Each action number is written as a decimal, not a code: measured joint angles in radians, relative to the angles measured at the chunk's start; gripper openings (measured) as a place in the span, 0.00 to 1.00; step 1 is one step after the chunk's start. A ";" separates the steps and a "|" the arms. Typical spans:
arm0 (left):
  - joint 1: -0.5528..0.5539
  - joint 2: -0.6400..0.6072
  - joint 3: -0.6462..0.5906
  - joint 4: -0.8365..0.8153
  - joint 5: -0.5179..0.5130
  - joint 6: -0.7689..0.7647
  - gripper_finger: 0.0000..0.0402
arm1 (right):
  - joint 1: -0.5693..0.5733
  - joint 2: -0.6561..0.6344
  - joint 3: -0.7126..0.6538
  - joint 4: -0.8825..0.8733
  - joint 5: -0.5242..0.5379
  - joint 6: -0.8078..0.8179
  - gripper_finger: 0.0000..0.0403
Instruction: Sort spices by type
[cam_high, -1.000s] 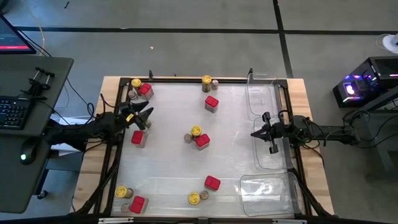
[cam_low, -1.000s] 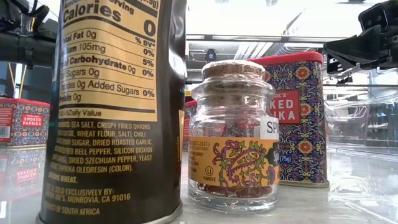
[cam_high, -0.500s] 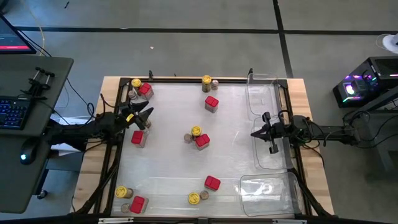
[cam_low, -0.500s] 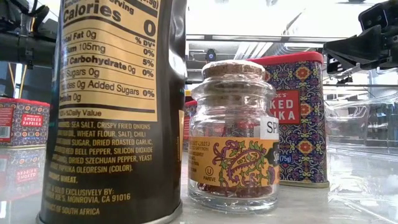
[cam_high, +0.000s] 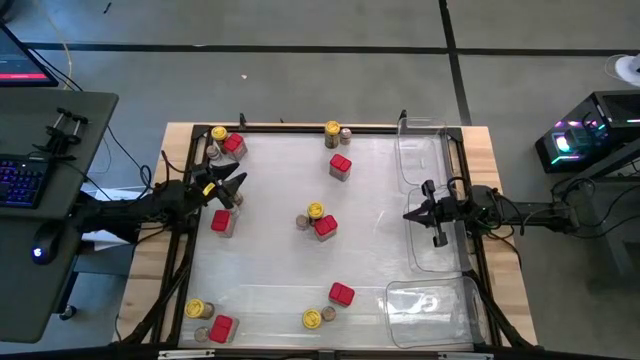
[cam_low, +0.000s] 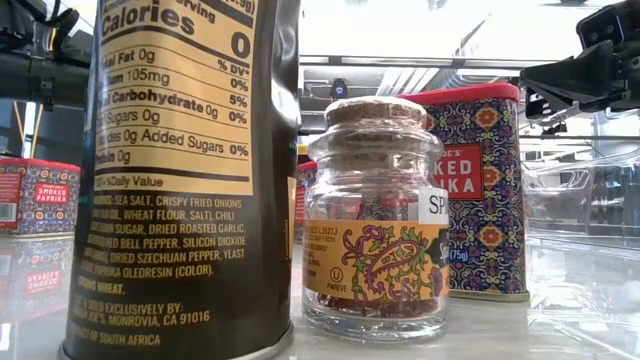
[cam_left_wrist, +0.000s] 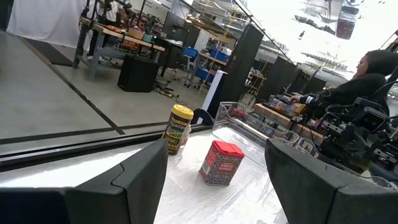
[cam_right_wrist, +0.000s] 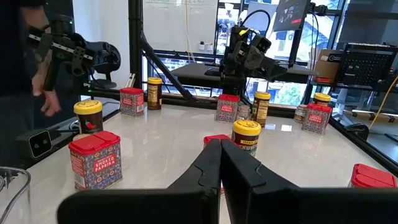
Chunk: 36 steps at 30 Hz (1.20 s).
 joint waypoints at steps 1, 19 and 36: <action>0.000 0.000 0.000 0.000 0.000 0.000 0.63 | 0.000 0.000 0.000 0.000 0.000 0.000 0.00; 0.003 0.017 0.000 0.309 -0.025 -0.523 0.63 | 0.000 0.000 0.000 0.000 0.000 0.000 0.00; 0.132 0.616 1.046 -1.022 0.319 -0.014 0.63 | 0.000 0.001 0.000 0.000 0.000 0.000 0.00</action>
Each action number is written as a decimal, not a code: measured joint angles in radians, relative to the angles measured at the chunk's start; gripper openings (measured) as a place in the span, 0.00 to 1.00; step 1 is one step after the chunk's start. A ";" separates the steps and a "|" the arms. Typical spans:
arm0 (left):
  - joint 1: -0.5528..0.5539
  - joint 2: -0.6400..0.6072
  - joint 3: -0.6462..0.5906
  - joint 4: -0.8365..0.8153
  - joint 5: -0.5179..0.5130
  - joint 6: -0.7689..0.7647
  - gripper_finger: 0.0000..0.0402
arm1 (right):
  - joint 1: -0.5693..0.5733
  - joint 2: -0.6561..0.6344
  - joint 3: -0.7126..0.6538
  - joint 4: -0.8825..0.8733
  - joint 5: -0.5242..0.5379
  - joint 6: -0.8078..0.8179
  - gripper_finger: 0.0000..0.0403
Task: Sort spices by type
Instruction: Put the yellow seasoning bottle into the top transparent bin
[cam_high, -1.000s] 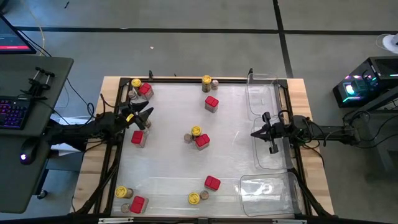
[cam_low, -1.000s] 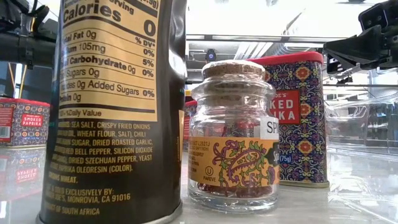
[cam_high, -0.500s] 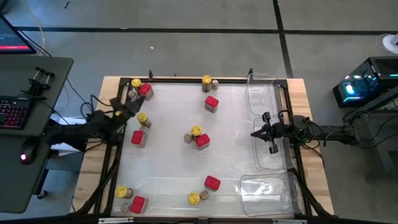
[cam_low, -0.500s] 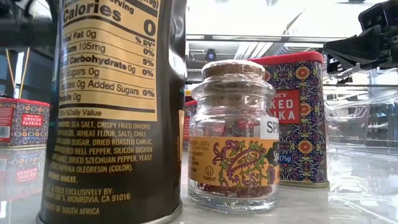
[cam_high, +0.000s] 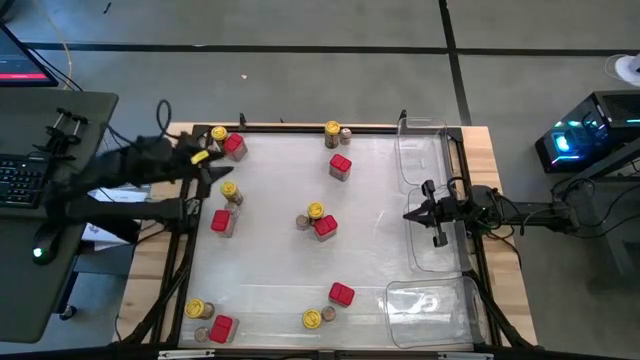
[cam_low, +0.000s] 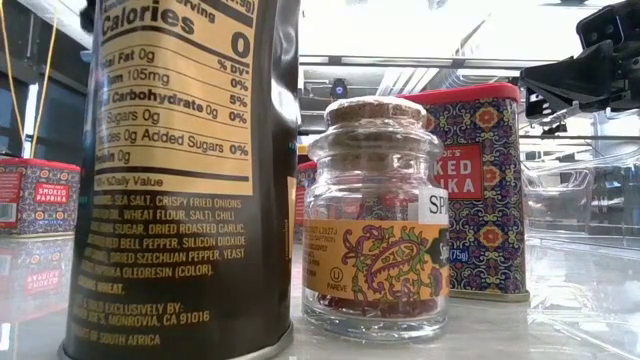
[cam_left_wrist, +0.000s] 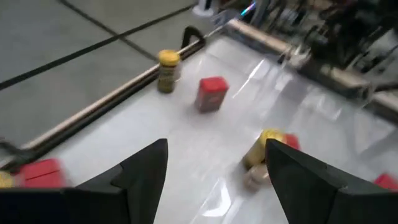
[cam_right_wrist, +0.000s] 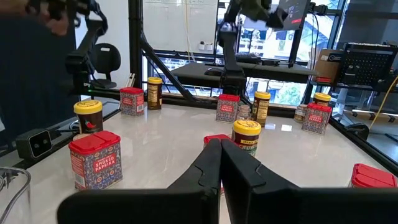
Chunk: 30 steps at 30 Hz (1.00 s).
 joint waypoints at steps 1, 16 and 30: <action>0.003 0.025 0.054 -0.037 -0.001 -0.005 0.63 | 0.000 0.000 0.000 0.000 0.000 0.000 0.00; 0.007 0.170 0.282 -0.116 -0.063 -0.284 0.63 | 0.000 0.000 0.000 0.000 0.000 0.000 0.00; 0.189 0.611 0.206 -0.560 0.064 -0.193 0.63 | 0.000 0.000 0.000 0.000 0.000 0.000 0.00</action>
